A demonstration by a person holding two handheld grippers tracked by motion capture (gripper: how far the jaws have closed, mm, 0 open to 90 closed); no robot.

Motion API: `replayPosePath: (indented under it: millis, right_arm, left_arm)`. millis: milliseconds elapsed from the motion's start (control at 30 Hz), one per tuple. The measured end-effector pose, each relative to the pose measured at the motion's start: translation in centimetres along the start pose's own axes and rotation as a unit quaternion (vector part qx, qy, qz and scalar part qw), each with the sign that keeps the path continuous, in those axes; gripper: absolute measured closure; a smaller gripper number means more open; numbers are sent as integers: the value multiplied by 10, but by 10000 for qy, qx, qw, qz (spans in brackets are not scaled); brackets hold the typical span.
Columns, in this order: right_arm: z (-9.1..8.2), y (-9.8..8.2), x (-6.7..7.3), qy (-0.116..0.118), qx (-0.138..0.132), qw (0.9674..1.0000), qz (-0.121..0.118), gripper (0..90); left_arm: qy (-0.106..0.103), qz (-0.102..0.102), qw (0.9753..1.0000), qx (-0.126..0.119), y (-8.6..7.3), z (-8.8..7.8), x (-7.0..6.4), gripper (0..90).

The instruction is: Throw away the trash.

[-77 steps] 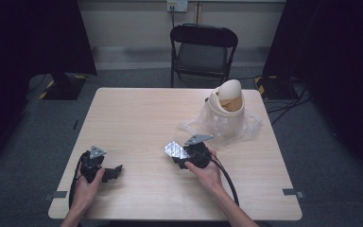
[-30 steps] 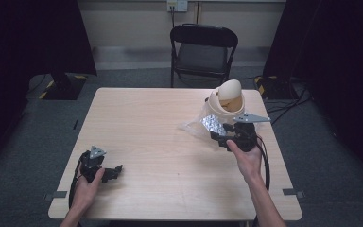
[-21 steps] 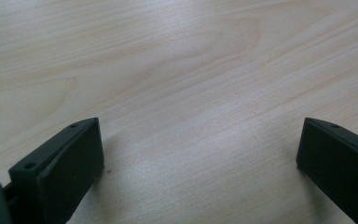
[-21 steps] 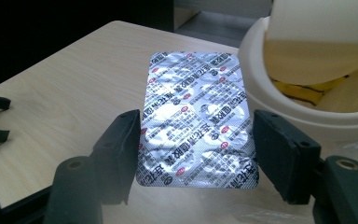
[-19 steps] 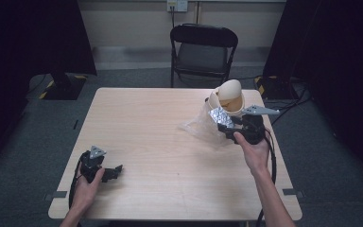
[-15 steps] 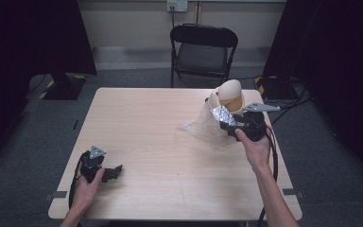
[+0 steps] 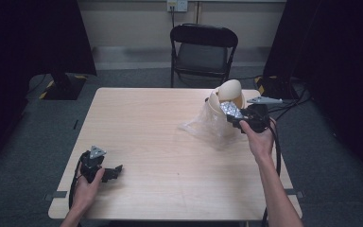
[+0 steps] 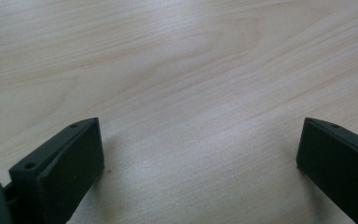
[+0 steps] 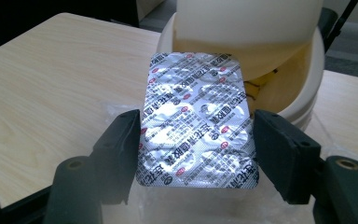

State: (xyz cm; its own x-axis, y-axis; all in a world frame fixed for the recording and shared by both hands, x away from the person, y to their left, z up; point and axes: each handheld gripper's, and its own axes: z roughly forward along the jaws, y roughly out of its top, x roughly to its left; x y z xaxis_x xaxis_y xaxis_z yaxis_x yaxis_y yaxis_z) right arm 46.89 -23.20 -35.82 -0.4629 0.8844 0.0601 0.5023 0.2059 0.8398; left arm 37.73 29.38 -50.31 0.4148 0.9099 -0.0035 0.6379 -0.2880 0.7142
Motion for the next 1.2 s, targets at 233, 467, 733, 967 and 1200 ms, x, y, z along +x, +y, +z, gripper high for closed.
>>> replayPosePath:
  millis: [233,467,733,967,1200]
  right_arm:
    - [9,4,-7,-77,74,9999,90,343]
    - [16,11,-11,-117,34,9998,128,344]
    - [26,18,-12,-136,50,9997,184,346]
    - [32,22,-14,-152,82,9996,200,351]
    - [35,23,-14,-226,-25,9996,182,370]
  left_arm:
    - [15,7,10000,1,0,0,0,0]
    - [1,-2,10000,0,0,0,0,0]
    - [14,9,10000,1,0,0,0,0]
    - [22,16,10000,2,0,0,0,0]
    - [22,14,10000,-1,0,0,0,1]
